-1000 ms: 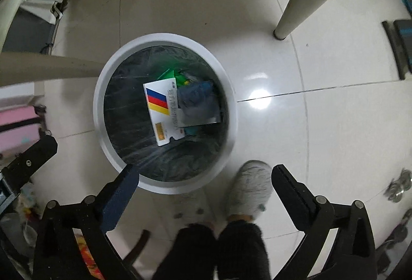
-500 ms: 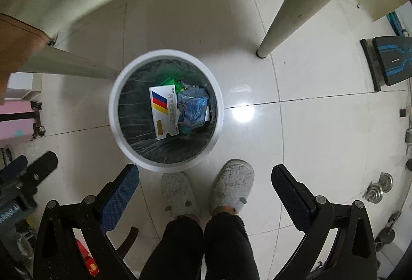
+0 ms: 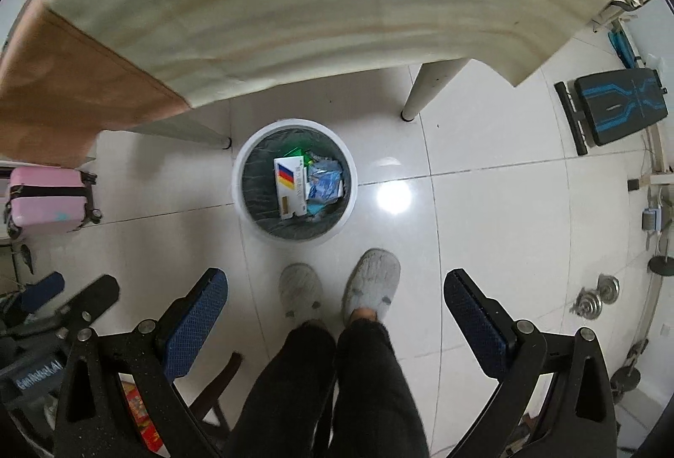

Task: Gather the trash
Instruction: 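Move both tools back over the table toward the cup lid and milk carton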

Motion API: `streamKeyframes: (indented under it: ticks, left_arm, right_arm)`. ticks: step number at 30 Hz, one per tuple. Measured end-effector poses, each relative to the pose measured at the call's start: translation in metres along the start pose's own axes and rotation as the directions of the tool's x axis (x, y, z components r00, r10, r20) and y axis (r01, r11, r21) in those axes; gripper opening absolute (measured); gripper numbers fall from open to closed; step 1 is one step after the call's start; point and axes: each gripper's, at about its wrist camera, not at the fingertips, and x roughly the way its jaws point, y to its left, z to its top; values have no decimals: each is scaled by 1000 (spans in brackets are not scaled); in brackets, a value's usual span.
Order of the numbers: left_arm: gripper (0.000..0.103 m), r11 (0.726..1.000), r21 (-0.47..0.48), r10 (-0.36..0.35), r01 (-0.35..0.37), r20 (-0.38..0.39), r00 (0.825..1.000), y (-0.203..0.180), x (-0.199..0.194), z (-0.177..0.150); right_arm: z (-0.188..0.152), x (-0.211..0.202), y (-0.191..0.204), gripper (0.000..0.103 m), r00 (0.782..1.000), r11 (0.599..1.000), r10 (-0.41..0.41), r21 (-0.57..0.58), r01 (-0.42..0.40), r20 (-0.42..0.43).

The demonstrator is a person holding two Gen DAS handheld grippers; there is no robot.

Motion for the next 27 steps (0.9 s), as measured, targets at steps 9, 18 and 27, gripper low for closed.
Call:
streamKeyframes:
  ticks: [9,18,27]
  left_arm:
    - [103,998,-17,-60,61,78,995,1,-98,2]
    - [103,998,-50,-13,29,297,955,-15,-198,120]
    - [103,984,-178,39,8,259,965,-48,-192,292]
  right_arm:
    - [-8,-107,10,103,996,995,88,41,-89,31]
    - [110,-224,-6,103,962,985,157,35,-169,221]
    - [331,-239,-25,103,945,982,189,-38,-185,268]
